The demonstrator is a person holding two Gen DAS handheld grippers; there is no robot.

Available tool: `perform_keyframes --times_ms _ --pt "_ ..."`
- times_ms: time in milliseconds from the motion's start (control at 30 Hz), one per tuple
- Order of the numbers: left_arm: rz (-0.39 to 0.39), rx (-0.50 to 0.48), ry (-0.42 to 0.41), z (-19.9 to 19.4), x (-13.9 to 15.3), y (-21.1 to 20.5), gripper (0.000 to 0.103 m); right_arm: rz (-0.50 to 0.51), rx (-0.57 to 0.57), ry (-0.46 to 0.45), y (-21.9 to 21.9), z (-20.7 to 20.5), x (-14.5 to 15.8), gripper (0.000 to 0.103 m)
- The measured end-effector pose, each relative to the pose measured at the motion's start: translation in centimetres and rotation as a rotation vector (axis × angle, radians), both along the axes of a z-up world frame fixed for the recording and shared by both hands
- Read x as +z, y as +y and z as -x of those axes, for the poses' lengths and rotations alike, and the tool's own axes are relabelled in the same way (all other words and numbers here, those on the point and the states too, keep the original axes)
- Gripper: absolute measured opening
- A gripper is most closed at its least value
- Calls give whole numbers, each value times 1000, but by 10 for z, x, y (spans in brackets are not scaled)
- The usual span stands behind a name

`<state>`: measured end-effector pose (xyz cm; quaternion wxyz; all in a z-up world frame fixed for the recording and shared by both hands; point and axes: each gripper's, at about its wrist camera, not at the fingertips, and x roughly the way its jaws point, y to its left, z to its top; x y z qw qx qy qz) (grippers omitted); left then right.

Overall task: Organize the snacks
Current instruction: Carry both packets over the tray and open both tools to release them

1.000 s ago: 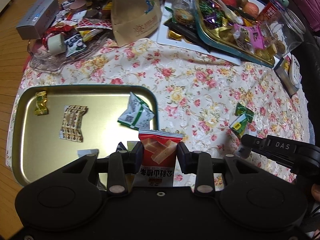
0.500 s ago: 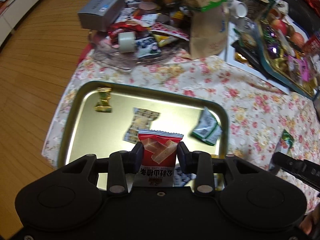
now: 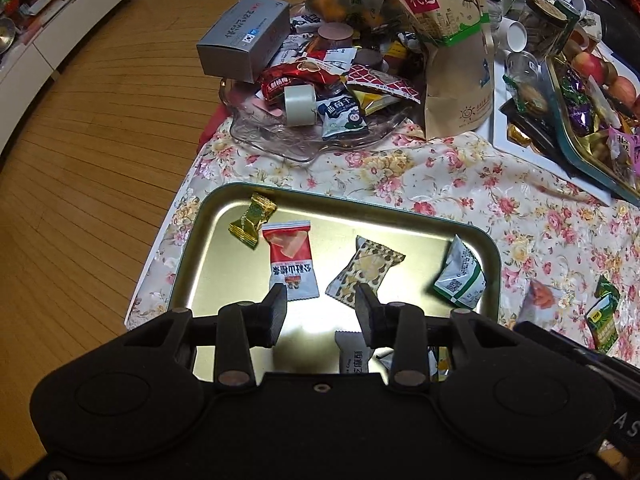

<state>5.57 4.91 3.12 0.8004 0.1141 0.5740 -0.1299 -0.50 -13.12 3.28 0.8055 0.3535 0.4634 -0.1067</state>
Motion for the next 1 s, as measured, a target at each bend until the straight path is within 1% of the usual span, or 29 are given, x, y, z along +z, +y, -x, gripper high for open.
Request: perform_keyframes --times_ms 100,167,333,400,533,667,700,733,767,800,900,1000 --pt "21 3 17 0 0 1 46 -7 17 -2 6 -5 -1 22" --pt "49 17 36 -2 1 3 46 -4 30 -3 9 -7 -1 22" --pt "171 42 117 -7 1 12 45 16 59 -12 17 -11 0 22" --pt "185 44 129 -8 0 13 45 30 72 -18 20 -13 0 22" --pt "187 58 136 -9 -1 15 45 68 99 -36 28 -15 3 22" --pt "218 86 155 -12 -1 21 45 67 123 -59 32 -18 4 22" --pt "222 93 160 -13 -1 23 45 61 128 -71 33 -18 5 25" --pt "224 97 163 -13 -2 23 45 57 131 -82 34 -18 6 32" --pt "226 100 167 -13 -2 23 45 49 124 -88 35 -17 7 49" --pt "227 100 171 -14 -3 23 45 38 109 -88 35 -17 7 53" --pt "233 94 185 -12 -4 21 45 -1 104 -72 31 -19 5 53" --pt "231 73 192 -9 -5 15 45 3 74 -26 26 -20 0 56"
